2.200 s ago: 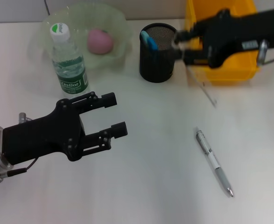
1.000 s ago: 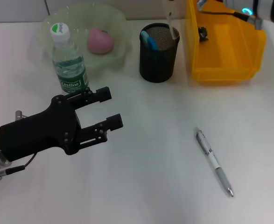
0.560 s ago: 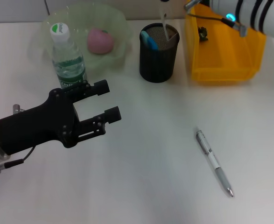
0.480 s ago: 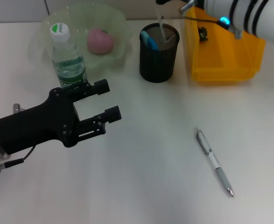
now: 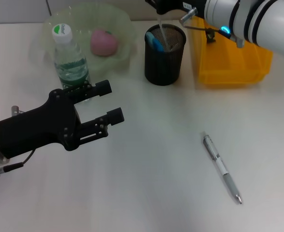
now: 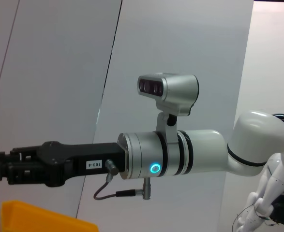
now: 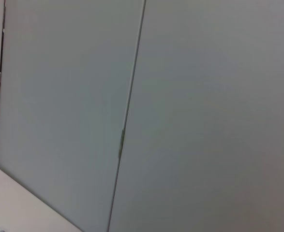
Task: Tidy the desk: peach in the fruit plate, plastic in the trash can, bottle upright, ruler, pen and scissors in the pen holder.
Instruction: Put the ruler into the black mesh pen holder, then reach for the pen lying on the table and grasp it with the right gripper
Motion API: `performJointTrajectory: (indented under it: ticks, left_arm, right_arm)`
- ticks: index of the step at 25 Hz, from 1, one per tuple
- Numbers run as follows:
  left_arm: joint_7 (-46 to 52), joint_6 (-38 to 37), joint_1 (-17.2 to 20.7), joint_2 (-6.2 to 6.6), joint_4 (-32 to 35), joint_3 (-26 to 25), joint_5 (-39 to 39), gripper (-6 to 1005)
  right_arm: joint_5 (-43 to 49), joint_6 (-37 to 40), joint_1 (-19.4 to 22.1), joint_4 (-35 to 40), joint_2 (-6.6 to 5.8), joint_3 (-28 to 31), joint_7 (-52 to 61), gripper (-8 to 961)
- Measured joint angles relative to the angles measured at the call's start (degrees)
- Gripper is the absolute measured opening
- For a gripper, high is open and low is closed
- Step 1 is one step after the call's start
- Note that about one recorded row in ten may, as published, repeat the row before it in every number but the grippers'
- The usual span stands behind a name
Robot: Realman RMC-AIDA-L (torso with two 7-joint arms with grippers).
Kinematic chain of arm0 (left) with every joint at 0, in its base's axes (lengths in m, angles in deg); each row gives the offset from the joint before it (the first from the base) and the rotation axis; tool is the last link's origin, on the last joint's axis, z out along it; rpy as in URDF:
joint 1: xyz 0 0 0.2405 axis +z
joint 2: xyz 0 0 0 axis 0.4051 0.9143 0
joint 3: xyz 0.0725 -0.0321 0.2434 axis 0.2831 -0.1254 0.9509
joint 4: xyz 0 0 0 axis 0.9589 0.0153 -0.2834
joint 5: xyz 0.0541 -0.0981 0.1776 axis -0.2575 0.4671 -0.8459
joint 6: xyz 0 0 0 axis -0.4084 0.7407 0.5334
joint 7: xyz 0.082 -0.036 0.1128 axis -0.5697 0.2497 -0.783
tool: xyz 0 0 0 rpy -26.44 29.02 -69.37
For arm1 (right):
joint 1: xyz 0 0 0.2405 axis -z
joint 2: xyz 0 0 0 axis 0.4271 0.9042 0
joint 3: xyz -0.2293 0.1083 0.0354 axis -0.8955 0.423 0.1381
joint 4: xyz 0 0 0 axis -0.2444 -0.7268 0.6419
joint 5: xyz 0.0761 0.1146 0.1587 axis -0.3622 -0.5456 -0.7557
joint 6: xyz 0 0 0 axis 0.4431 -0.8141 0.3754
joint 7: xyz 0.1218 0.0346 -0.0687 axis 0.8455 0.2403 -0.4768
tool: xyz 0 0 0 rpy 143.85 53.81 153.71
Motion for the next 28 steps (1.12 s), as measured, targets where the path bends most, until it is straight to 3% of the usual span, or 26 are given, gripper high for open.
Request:
performJointTrajectory:
  ticks: [14, 19, 22, 23, 25, 28]
  left_arm:
    - [0.0, 0.0, 0.0, 0.00, 0.0, 0.0, 0.0, 700]
    - [0.0, 0.0, 0.2, 0.00, 0.0, 0.0, 0.1, 700]
    - [0.0, -0.3, 0.4, 0.07, 0.0, 0.0, 0.1, 700]
    - [0.0, -0.4, 0.5, 0.08, 0.0, 0.0, 0.2, 700]
    - [0.0, -0.5, 0.6, 0.08, 0.0, 0.0, 0.2, 700]
    - [0.0, -0.6, 0.7, 0.12, 0.0, 0.0, 0.2, 700]
  right_arm:
    - [0.0, -0.8, 0.5, -0.9, 0.00, -0.1, 0.4, 543]
    - [0.0, 0.9, 2.4, 2.3, -0.05, 0.0, 2.7, 556]
    - [0.0, 6.0, 5.1, 7.3, -0.15, 1.0, 3.4, 565]
    - [0.0, 10.8, 7.3, 11.0, -0.09, 3.3, 4.3, 567]
    - [0.0, 13.1, 8.0, 12.5, 0.00, 4.8, 5.4, 573]
    - [0.5, 23.0, 9.2, 16.6, 0.01, 10.4, 10.9, 581]
